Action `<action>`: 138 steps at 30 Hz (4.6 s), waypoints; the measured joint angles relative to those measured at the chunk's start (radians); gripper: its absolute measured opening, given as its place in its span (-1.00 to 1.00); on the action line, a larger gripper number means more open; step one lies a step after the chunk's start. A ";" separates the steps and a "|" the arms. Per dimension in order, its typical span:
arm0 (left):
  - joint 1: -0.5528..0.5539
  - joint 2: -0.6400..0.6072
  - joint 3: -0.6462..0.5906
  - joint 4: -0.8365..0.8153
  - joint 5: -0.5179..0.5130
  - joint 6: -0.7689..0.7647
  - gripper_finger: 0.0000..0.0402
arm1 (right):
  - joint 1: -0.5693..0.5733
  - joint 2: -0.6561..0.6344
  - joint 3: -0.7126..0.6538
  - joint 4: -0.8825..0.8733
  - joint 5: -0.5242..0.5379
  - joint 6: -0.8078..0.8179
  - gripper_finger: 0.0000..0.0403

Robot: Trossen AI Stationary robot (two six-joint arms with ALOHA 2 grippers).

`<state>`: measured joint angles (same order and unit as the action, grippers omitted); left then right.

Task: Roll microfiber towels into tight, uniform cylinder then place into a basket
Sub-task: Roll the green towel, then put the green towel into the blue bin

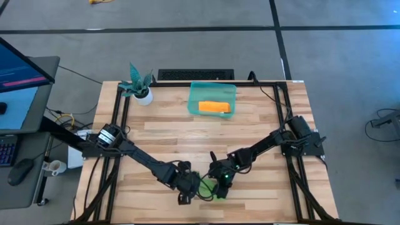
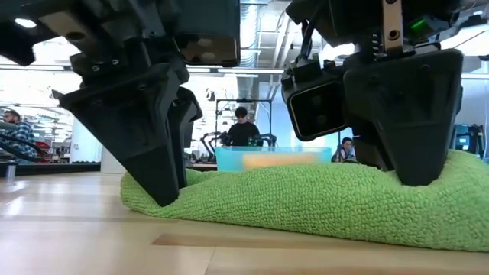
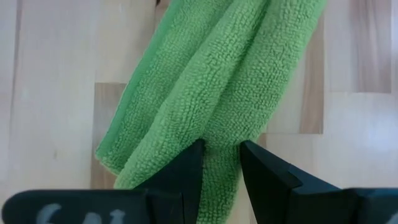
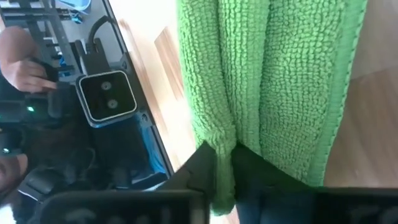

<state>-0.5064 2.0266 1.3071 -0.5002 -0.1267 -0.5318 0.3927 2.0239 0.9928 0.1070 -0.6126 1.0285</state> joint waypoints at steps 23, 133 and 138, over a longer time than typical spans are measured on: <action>0.012 0.002 -0.003 0.004 0.132 -0.455 -0.48 | -0.006 -0.169 -0.010 -0.296 0.119 -0.227 0.05; -0.046 -0.028 0.341 -0.511 -0.302 0.169 0.10 | 0.103 -0.069 -0.003 -0.085 0.533 -0.407 -0.94; -0.132 -0.096 0.337 -0.679 -0.418 0.054 0.13 | 0.103 -0.069 -0.003 -0.085 0.527 -0.407 -0.93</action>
<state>-0.6385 1.9308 1.6442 -1.1790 -0.5444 -0.4782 0.4957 1.9551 0.9894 0.0223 -0.0855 0.6216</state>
